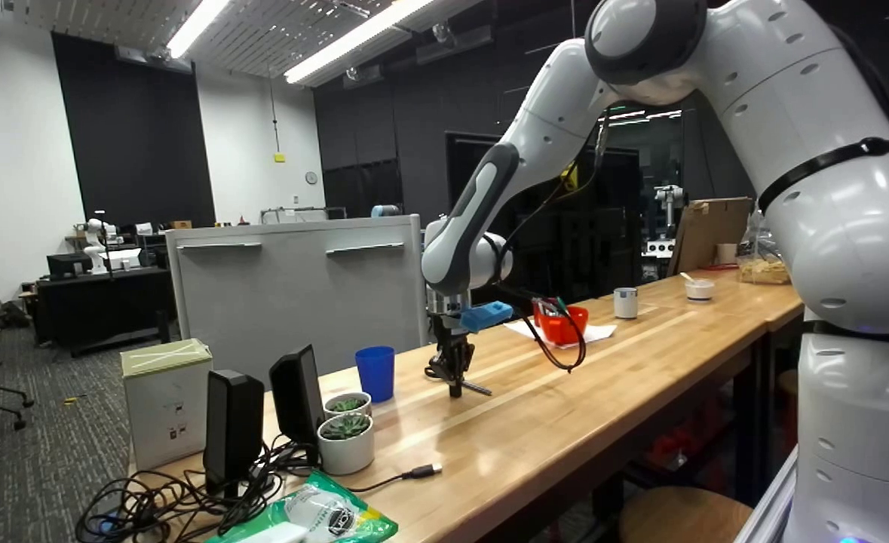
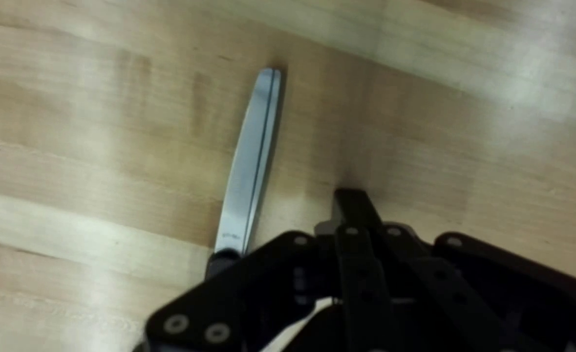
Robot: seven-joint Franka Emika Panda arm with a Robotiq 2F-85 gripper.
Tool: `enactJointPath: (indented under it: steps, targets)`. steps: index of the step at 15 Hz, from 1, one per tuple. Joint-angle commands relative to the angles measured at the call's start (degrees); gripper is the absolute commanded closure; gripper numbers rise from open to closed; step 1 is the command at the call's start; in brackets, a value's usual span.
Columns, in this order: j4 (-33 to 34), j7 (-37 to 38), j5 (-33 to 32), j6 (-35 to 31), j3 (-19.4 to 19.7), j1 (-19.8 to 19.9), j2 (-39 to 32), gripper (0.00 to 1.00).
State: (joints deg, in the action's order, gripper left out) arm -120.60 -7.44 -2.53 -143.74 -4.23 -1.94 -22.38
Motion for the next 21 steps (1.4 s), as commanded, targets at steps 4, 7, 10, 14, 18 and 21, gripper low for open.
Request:
enactJointPath:
  steps: [4,7,10,14,18,21]
  targets:
    - [3.38,-0.1,-0.93,2.34,0.03,-0.73,-2.32,1.0]
    - [2.92,0.35,-0.62,2.83,0.19,-0.55,-1.98,1.0]
    - [2.27,0.99,-0.41,2.97,0.52,-0.34,-1.45,1.0]
    - [1.55,1.4,-0.28,2.86,0.76,-0.17,-0.79,1.0]
    - [0.46,1.9,0.09,2.35,0.85,0.24,0.14,1.0]
    - [-1.1,1.82,0.66,1.74,0.85,0.55,1.42,1.0]
